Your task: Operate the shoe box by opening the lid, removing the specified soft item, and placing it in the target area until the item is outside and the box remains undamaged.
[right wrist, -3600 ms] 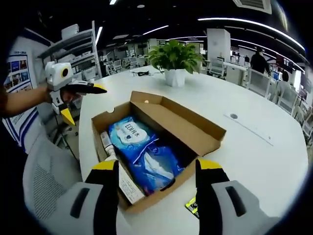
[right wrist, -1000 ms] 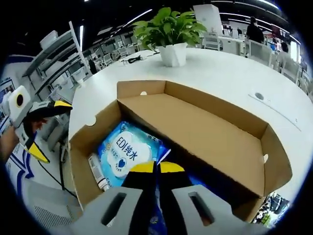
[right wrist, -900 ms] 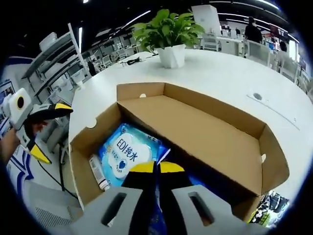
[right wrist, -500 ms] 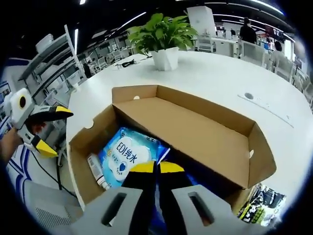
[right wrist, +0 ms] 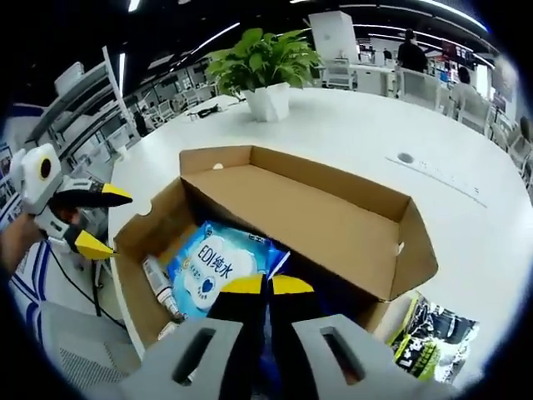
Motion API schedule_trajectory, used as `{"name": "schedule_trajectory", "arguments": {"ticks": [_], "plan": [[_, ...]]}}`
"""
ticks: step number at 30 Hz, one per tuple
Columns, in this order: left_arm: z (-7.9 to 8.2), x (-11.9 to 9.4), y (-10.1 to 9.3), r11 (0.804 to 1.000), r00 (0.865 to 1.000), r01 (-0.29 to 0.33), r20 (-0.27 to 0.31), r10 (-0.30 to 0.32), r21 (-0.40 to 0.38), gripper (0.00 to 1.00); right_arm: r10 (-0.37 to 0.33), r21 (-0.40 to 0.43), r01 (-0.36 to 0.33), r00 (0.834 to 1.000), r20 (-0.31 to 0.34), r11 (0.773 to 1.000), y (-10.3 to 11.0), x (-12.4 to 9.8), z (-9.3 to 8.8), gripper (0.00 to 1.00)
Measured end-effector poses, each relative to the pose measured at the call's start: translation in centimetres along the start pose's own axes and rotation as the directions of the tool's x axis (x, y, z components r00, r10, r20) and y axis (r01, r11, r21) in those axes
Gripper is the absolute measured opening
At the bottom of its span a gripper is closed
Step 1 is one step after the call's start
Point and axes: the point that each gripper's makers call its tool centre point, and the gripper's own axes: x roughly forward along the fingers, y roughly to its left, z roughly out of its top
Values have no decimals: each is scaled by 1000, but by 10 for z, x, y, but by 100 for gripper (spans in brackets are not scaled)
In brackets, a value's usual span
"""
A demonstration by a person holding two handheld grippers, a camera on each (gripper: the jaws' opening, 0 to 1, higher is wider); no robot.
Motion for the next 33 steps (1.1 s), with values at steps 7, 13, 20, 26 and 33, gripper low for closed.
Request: {"name": "schedule_trajectory", "arguments": {"ticks": [7,13,20,26,33], "plan": [[-3,22,-7,999,997,37,-70,-37,-7,43,-6,-5,6,1000,-9,1000,-2,-4,-4,0],[-15,40,-3,997,989,36,-138,-44,-65,37,-5,-2,5,1000,-15,1000,-7,0,-6,0],[-25,55,-5,994,977,31,-205,-52,-102,36,-5,-10,5,1000,-22,1000,-8,-2,-10,0],[-34,62,-8,991,966,32,-251,-64,-128,33,-8,-29,7,999,-35,1000,-11,1,-13,0],[-44,66,-5,979,955,24,-286,-82,-200,28,-4,-29,3,999,-42,1000,-12,2,-17,0]]}}
